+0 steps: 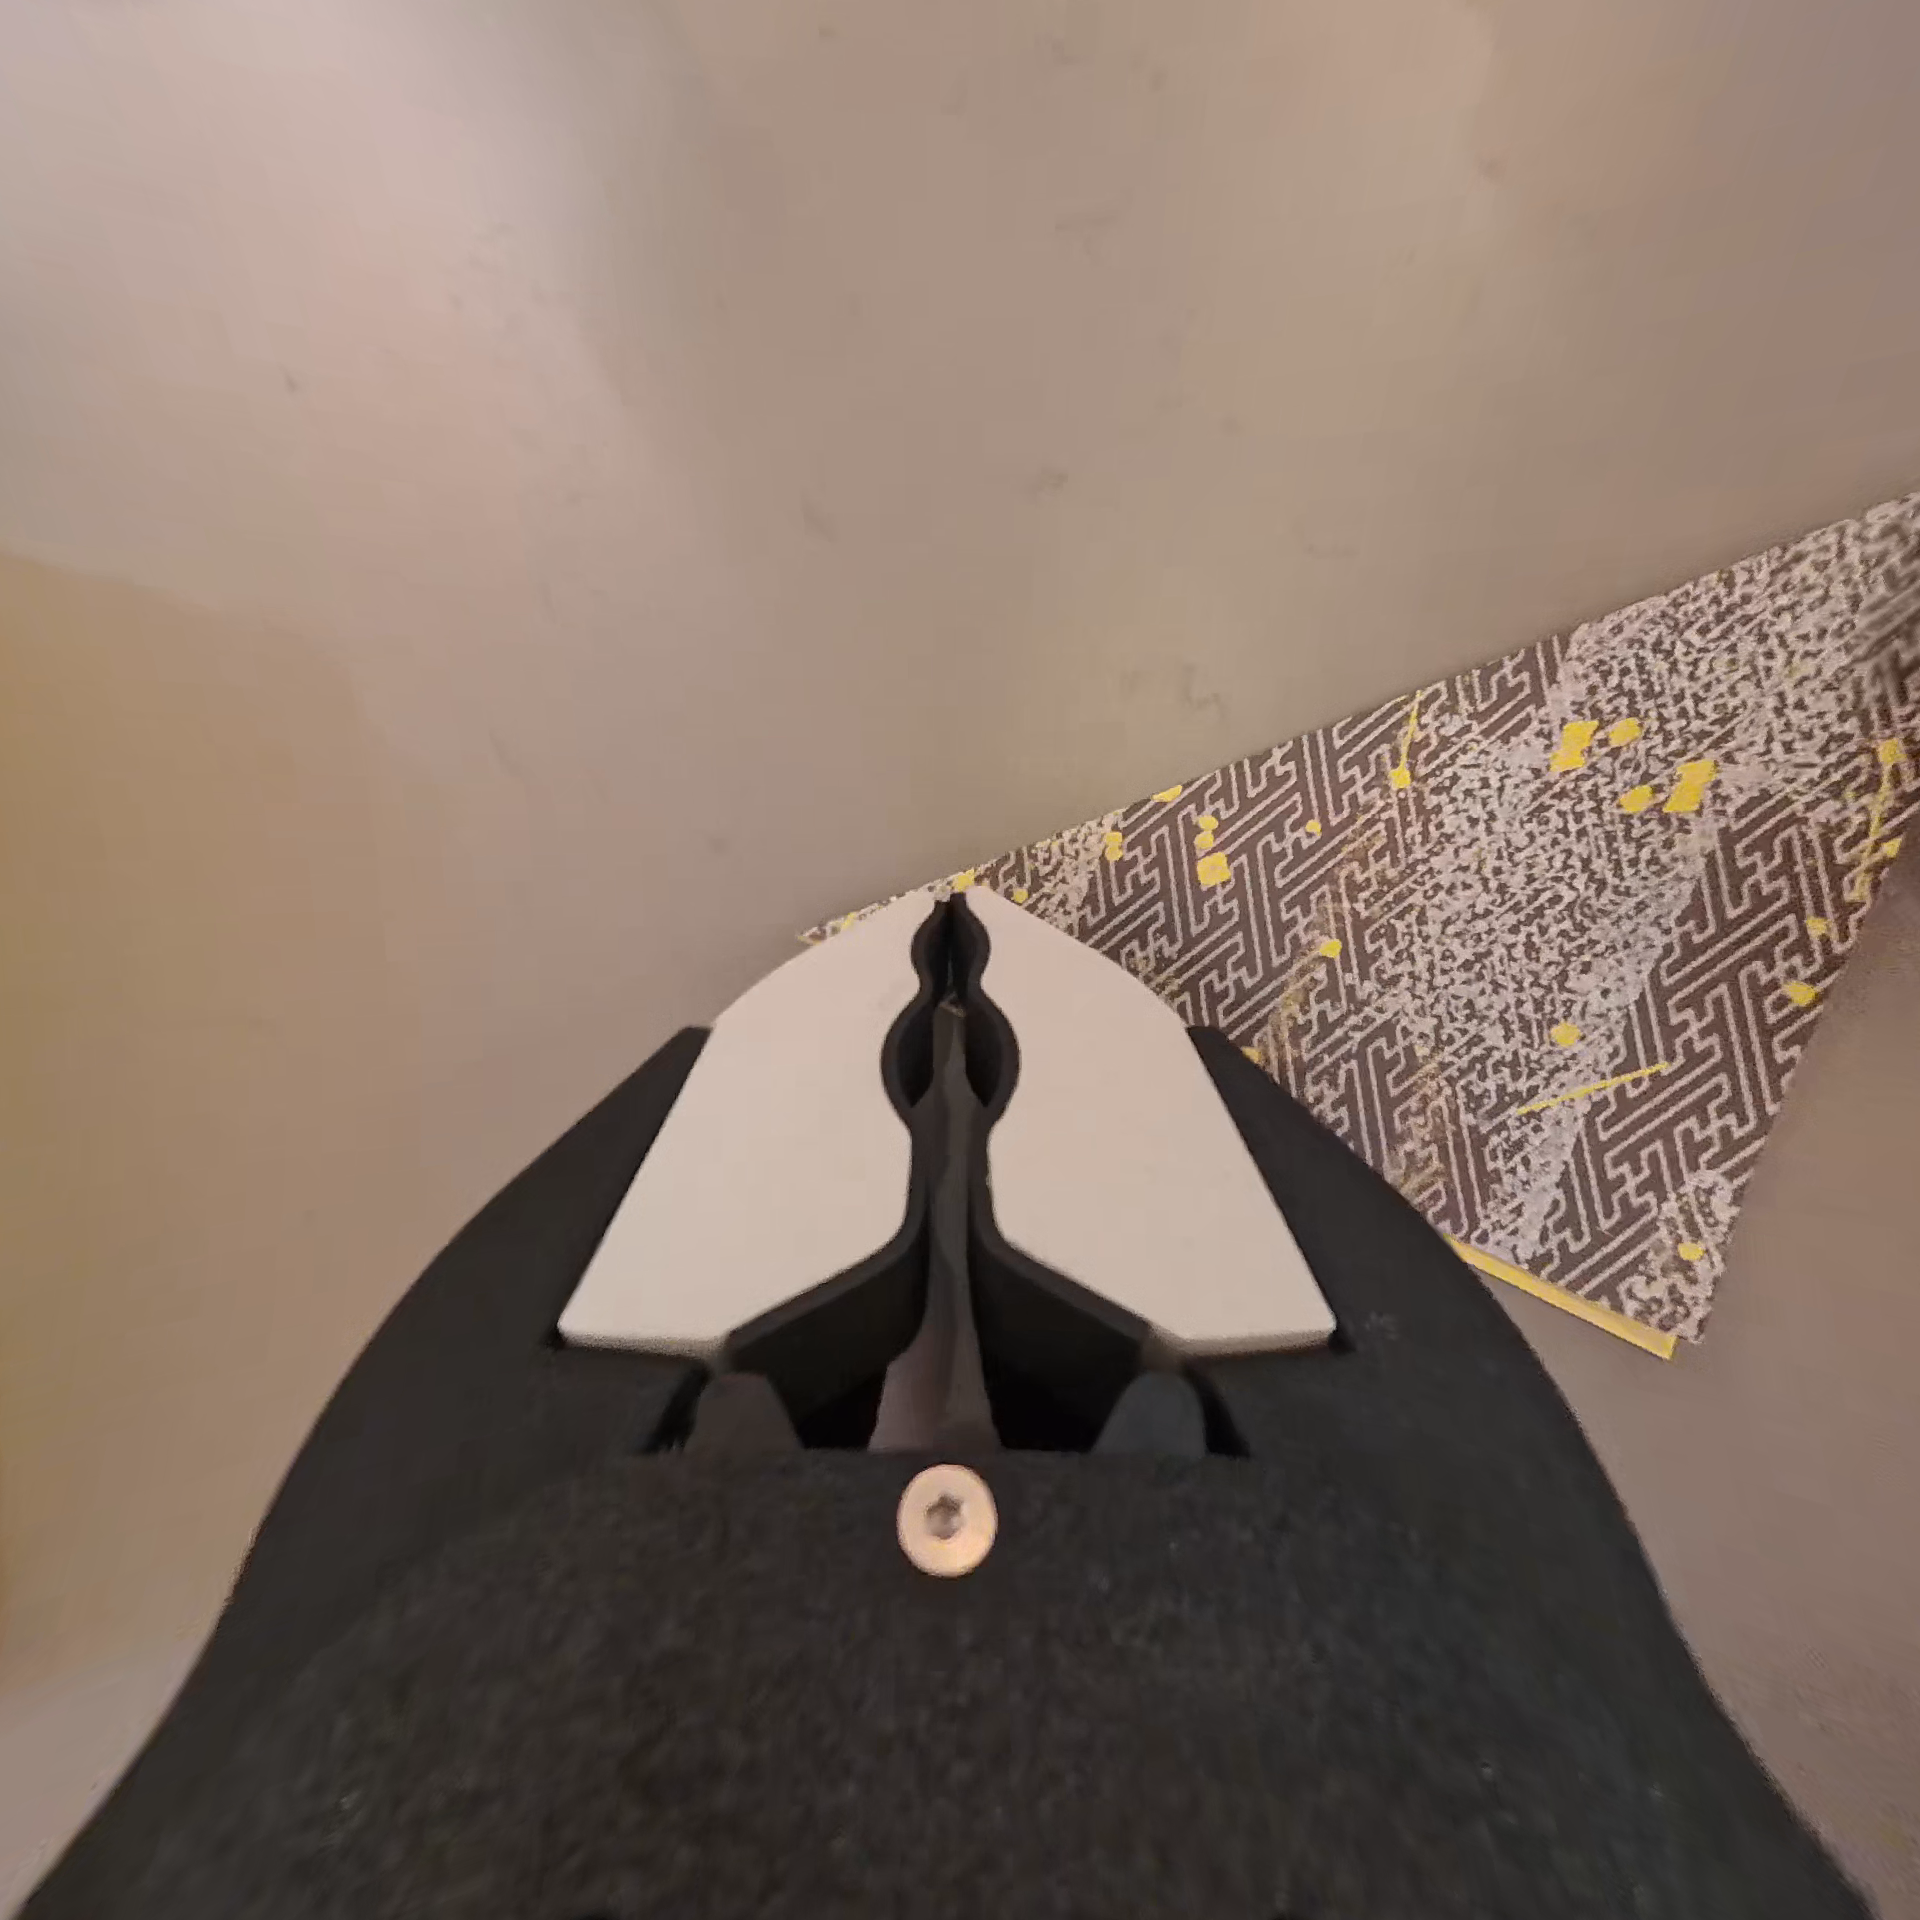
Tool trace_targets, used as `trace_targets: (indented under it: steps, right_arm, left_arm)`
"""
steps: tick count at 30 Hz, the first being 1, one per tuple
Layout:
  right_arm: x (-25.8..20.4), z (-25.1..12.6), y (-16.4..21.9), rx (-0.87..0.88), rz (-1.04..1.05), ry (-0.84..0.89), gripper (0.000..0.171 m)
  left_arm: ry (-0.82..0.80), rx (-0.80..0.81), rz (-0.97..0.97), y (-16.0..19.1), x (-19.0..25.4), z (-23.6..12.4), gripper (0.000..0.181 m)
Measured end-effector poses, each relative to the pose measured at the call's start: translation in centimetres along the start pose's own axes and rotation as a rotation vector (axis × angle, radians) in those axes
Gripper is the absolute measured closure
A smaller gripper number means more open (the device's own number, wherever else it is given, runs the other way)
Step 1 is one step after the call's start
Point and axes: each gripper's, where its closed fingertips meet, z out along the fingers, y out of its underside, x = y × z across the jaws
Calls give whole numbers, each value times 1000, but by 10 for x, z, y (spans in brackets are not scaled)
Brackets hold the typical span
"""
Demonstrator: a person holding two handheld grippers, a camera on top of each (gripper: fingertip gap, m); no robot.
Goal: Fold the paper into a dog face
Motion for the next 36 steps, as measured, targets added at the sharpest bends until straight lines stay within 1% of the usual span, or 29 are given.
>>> trace_targets:
  steps: [1, 2, 5, 8, 9, 10, 12, 13, 15, 17, 20, 23, 26, 29, 36]
  right_arm:
    - [4, 6, 9, -57, -10, -2, 171]
    - [9, 9, 16, -101, -25, 2, 171]
    - [11, 9, 16, -103, -45, -45, 171]
    - [11, 8, 16, -122, -120, -72, 171]
    - [11, 8, 16, -134, -140, -76, 171]
    - [11, 8, 16, -138, -152, -74, 171]
    - [10, 8, 17, -119, -152, -68, 171]
    - [10, 7, 17, -113, -150, -70, 171]
    - [11, 7, 18, -105, -152, -66, 171]
    - [13, 6, 18, -114, -167, -55, 171]
    - [16, 8, 17, -118, -184, -44, 171]
    - [16, 9, 17, -102, -162, -65, 171]
    - [16, 9, 17, -88, -156, -77, 171]
    - [17, 9, 16, -90, -157, -75, 171]
    - [19, 10, 16, -83, -146, -87, 171]
  left_arm:
    - [15, -3, -25, 2, 2, -2, 181]
    - [35, -6, -43, 4, 4, -4, 181]
    - [116, 24, -71, 5, 11, -17, 181]
    - [287, 134, -59, -10, 34, -36, 181]
    - [347, 149, -51, -14, 44, -39, 181]
    - [400, 144, -43, -14, 53, -38, 181]
    - [437, 100, -39, -9, 63, -28, 180]
    - [438, 65, -33, -4, 66, -21, 180]
    - [386, 32, -6, 0, 63, -15, 181]
    - [343, 16, 44, 3, 59, -13, 181]
    - [307, -9, 58, 6, 49, -14, 181]
    - [313, -44, 27, 7, 38, -14, 181]
    - [291, -75, 9, 8, 18, -11, 181]
    - [339, -107, -14, 9, 15, -12, 181]
    - [294, -142, -13, 11, 9, -12, 181]
